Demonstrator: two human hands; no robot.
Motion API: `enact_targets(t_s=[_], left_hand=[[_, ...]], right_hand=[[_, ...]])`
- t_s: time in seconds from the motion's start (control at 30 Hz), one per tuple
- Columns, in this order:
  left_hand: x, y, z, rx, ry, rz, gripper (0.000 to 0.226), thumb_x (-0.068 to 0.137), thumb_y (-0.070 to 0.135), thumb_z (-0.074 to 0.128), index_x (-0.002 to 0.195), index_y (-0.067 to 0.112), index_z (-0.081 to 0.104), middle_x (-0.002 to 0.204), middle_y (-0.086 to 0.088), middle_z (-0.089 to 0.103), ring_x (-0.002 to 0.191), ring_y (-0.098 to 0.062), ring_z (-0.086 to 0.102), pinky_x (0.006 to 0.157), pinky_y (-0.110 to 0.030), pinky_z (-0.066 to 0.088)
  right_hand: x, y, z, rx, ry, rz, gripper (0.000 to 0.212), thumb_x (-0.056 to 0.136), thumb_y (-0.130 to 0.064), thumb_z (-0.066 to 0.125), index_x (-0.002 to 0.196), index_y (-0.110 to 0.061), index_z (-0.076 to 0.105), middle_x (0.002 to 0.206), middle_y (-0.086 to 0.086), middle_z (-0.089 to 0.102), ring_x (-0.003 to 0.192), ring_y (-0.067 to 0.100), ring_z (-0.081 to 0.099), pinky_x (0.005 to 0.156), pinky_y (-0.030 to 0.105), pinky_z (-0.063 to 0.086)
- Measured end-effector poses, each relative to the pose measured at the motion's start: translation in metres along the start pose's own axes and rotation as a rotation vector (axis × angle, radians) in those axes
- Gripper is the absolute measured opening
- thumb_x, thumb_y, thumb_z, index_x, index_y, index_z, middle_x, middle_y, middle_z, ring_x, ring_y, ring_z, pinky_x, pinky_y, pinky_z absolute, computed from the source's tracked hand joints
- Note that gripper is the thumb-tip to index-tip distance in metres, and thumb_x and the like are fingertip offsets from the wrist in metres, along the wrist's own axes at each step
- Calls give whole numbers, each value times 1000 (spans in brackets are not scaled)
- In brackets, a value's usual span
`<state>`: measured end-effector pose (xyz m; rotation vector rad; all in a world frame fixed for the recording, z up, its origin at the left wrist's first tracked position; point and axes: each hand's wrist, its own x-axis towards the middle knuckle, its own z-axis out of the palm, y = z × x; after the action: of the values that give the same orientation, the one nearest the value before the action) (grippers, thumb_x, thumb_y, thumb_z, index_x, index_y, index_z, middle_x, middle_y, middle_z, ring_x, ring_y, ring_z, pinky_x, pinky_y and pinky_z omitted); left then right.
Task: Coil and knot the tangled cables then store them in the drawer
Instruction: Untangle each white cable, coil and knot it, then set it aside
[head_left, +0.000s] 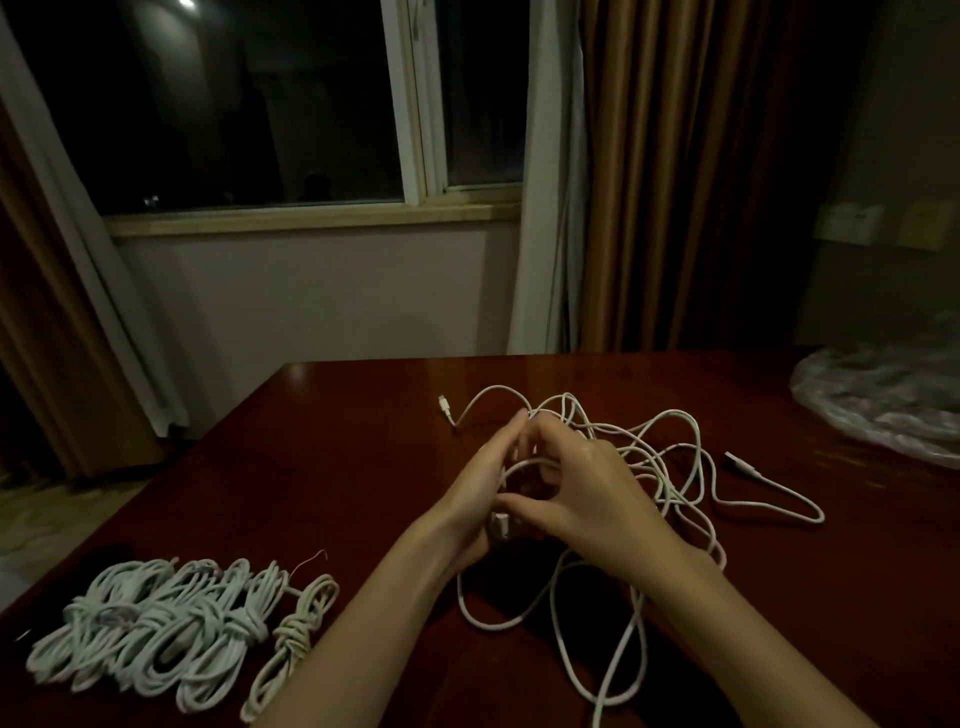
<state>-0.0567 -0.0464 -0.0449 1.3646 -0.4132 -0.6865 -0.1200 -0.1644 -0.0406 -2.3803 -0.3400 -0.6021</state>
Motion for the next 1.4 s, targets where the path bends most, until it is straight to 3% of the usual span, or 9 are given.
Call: enact_targets(t_s=[0.1,0.17,0.23,0.5,0.67,0.83,1.07,1.27,1.4], left_hand=[[-3,2,-1,73,-87,-36,58,81,69,51,77,13,68,72,-8,59,62,-17,55,54,-22,39],[-5,1,-3,132,-134,-85,59,80,70,45,57,17,58,49,2,39,37,-6,32,42,-18,15],[-5,1,-6,102,-174,-103,59,87,65,37,52,24,61,40,9,28,30,-2,21,39,-18,7],[-3,-2,-7,4,-338,-106,54,81,72,43,66,20,40,47,9,27,32,-1,20,34,-13,13],[-4,-1,-6,-8,-378,-66,42,79,56,55,54,26,40,43,11,26,32,-1,23,35,-13,12],[-2,1,-13,-93,-298,10,43,91,46,46,55,25,38,44,10,26,32,-1,23,34,-14,14],[0,-2,-10,-23,-421,-18,43,90,49,49,55,25,39,45,9,26,33,-3,23,36,-17,12],[2,1,-9,-182,-198,122,49,96,48,35,56,21,34,44,7,21,32,-4,18,32,-14,17],[9,-4,-11,-182,16,200,51,98,51,29,67,14,48,48,3,32,35,-5,28,36,-16,27]], right_hand=[[0,1,-1,13,34,70,39,75,-34,78,102,-26,50,88,-10,67,80,1,67,72,24,58],[1,3,-4,104,2,123,31,77,-29,77,99,-23,56,88,-9,67,81,2,67,73,25,58],[3,6,-9,242,-23,154,15,84,-22,71,96,-22,62,85,-5,69,78,4,67,71,26,57],[5,7,-16,456,87,149,12,94,-11,58,97,-19,66,95,-5,68,94,6,65,77,21,53],[7,8,-13,573,194,245,4,88,-13,67,90,-16,67,83,0,70,74,5,67,59,15,48],[6,14,-16,591,216,258,6,86,-16,69,82,-19,72,77,-1,68,57,-4,55,48,10,37],[7,13,-9,574,283,269,5,84,-19,71,80,-21,73,80,-3,70,75,9,66,62,20,46],[8,15,-9,549,292,278,8,89,-15,66,90,-20,72,78,-1,67,52,-4,53,49,11,37],[6,14,-7,405,282,267,13,90,-16,67,97,-25,72,82,-9,69,61,-7,59,54,11,41]])
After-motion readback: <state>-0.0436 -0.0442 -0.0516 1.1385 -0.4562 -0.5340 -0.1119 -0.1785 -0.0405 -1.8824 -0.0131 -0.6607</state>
